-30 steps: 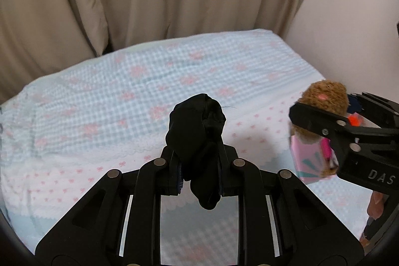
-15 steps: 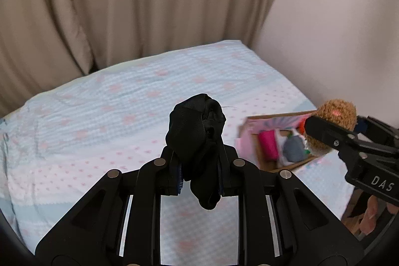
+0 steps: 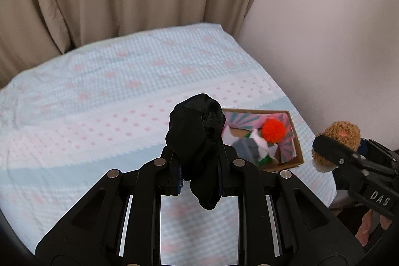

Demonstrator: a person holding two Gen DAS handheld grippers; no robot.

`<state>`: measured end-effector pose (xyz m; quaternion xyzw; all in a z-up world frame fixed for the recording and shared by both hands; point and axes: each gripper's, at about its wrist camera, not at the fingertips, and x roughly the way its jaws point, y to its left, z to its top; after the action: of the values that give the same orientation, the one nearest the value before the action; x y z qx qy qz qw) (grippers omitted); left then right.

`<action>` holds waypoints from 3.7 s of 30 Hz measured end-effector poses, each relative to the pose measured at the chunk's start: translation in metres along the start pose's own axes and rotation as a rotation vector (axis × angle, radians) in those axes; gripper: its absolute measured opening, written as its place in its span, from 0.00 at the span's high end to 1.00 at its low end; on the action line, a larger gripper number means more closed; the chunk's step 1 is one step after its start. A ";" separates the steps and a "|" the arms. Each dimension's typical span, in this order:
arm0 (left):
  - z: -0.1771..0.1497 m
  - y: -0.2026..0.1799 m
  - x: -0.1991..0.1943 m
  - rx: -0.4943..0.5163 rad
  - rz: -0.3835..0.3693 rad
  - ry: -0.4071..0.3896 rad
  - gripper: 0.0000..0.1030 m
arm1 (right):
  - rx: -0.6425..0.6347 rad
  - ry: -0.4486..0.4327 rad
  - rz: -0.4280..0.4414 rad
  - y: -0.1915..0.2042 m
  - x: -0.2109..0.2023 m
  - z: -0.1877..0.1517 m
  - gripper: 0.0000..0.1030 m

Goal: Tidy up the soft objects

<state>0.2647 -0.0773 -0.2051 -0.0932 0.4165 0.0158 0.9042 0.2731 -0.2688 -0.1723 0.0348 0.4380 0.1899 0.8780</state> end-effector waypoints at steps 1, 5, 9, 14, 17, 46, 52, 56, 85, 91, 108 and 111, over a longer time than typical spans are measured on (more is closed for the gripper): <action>0.000 -0.008 0.007 -0.001 0.005 0.007 0.84 | 0.009 0.008 0.002 -0.012 0.003 0.002 0.47; 0.004 -0.032 0.034 -0.013 0.019 0.035 0.84 | 0.024 0.038 0.005 -0.048 0.020 0.013 0.47; 0.009 -0.043 0.065 -0.016 0.040 0.072 0.84 | 0.034 0.085 0.015 -0.075 0.045 0.025 0.47; 0.010 -0.050 0.112 -0.023 0.076 0.134 0.84 | 0.040 0.149 0.037 -0.092 0.088 0.038 0.47; 0.008 -0.047 0.144 -0.043 0.085 0.185 0.84 | 0.065 0.223 0.049 -0.096 0.122 0.044 0.47; -0.018 -0.033 0.210 0.010 0.106 0.345 0.00 | 0.117 0.401 0.103 -0.113 0.235 0.036 0.09; -0.007 -0.027 0.175 0.035 0.099 0.294 0.00 | 0.059 0.342 0.081 -0.098 0.208 0.040 0.09; 0.007 -0.023 0.134 0.044 0.088 0.238 0.00 | -0.002 0.250 0.047 -0.081 0.163 0.047 0.09; 0.008 0.010 -0.252 0.115 -0.023 -0.358 0.00 | -0.043 -0.336 -0.202 0.059 -0.210 0.009 0.02; -0.008 0.006 -0.274 0.145 -0.008 -0.433 0.00 | -0.030 -0.374 -0.205 0.069 -0.227 -0.004 0.02; -0.011 0.007 -0.282 0.152 -0.009 -0.475 0.00 | 0.002 -0.429 -0.240 0.078 -0.240 -0.010 0.02; -0.011 0.008 -0.281 0.150 -0.004 -0.476 0.00 | -0.003 -0.434 -0.239 0.079 -0.240 -0.010 0.02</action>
<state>0.0720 -0.0579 -0.0005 -0.0203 0.1917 0.0045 0.9812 0.1107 -0.2838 0.0215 0.0213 0.2396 0.0735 0.9678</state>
